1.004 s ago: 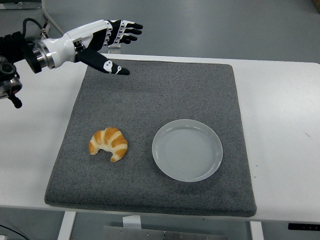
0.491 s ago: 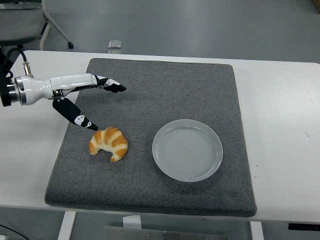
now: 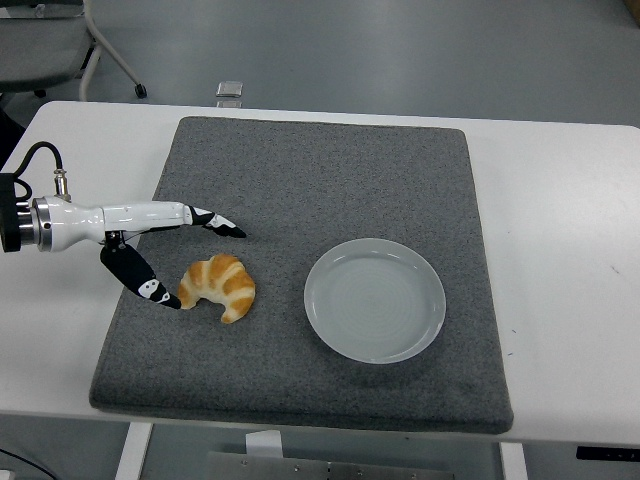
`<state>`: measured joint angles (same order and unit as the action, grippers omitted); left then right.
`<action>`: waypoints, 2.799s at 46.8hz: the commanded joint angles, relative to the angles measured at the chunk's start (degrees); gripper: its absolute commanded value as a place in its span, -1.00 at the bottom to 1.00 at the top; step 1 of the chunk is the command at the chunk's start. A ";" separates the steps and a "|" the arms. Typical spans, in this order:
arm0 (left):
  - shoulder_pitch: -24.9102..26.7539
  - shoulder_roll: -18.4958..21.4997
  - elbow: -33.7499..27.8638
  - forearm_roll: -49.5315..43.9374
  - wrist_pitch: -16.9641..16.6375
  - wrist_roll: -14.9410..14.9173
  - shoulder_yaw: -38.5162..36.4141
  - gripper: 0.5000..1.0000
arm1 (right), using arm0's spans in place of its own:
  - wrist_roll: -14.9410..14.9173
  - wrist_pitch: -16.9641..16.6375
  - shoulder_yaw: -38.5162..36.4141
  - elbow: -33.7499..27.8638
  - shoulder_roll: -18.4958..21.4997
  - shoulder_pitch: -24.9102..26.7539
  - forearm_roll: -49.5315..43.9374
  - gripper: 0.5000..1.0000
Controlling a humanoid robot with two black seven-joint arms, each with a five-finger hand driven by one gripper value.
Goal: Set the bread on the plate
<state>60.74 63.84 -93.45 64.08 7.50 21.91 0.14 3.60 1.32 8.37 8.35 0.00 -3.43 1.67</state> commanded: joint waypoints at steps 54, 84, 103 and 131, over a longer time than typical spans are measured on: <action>-2.55 -12.60 9.69 8.79 -6.00 -2.31 -2.34 0.94 | 0.01 0.00 -0.02 0.00 0.00 0.00 0.00 0.72; -2.47 -13.83 10.31 13.18 -6.00 -2.31 -2.34 0.74 | 0.01 0.00 -0.02 0.00 0.00 0.00 0.00 0.72; -2.29 -13.92 10.39 16.96 -6.09 -2.31 -2.25 0.15 | 0.01 0.00 -0.02 0.00 0.00 0.00 0.00 0.72; -1.76 -13.92 11.18 17.31 -8.20 -2.31 -1.99 -1.00 | 0.01 0.00 -0.02 0.00 0.00 0.00 0.00 0.72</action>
<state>58.97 49.92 -82.27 81.39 -0.28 19.66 -1.84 3.60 1.32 8.36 8.35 0.00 -3.43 1.67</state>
